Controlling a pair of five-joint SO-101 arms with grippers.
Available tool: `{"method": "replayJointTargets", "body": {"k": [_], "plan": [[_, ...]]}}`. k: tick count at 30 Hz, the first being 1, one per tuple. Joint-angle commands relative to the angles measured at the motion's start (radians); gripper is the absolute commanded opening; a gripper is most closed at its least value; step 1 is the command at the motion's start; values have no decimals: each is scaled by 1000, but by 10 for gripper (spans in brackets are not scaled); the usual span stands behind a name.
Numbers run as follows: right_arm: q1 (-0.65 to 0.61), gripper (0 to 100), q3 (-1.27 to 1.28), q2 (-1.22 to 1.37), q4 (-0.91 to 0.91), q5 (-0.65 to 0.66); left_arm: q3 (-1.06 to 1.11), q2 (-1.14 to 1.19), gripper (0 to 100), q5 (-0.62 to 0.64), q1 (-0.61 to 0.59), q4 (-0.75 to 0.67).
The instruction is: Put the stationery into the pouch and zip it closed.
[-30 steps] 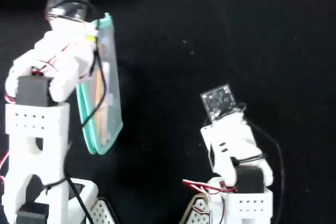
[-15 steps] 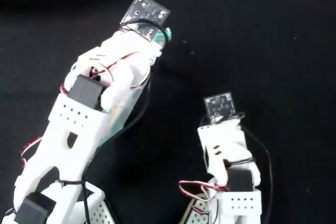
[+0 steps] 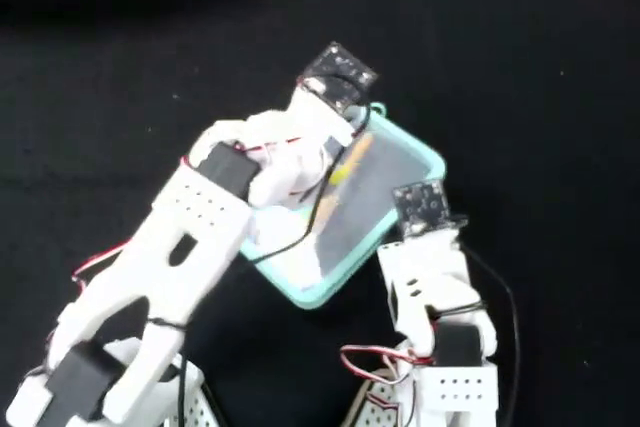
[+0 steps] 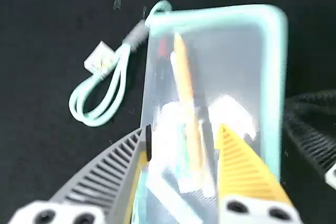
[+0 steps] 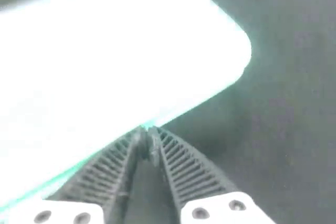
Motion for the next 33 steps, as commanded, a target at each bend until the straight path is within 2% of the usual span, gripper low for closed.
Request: {"method": "replayJointTargets", "body": {"k": [1, 3, 6, 9, 13, 18, 24, 28, 33], "plan": [[9, 14, -2, -73, 2, -9, -30, -52, 209, -5, 4, 5], [9, 14, -2, -73, 2, -9, -24, -106, 209, -6, -8, 14], [9, 14, -2, -73, 3, -12, -15, -222, 185, -8, -58, 118], [8, 14, -2, -73, 3, -15, 36, -350, 27, -3, -168, 204], [6, 14, -7, -74, -5, -17, 188, -555, 93, 2, -320, 264], [6, 14, -33, -74, 15, -17, 509, -847, 95, -5, -483, 264], [77, 13, -297, -74, 201, -14, 822, -1221, 95, -5, -674, 173], [114, 14, -395, -74, 233, -11, 1012, -1467, 95, -6, -714, 150], [115, 14, -348, -74, 236, -17, 1102, -1428, 95, 2, -713, 152]]}}
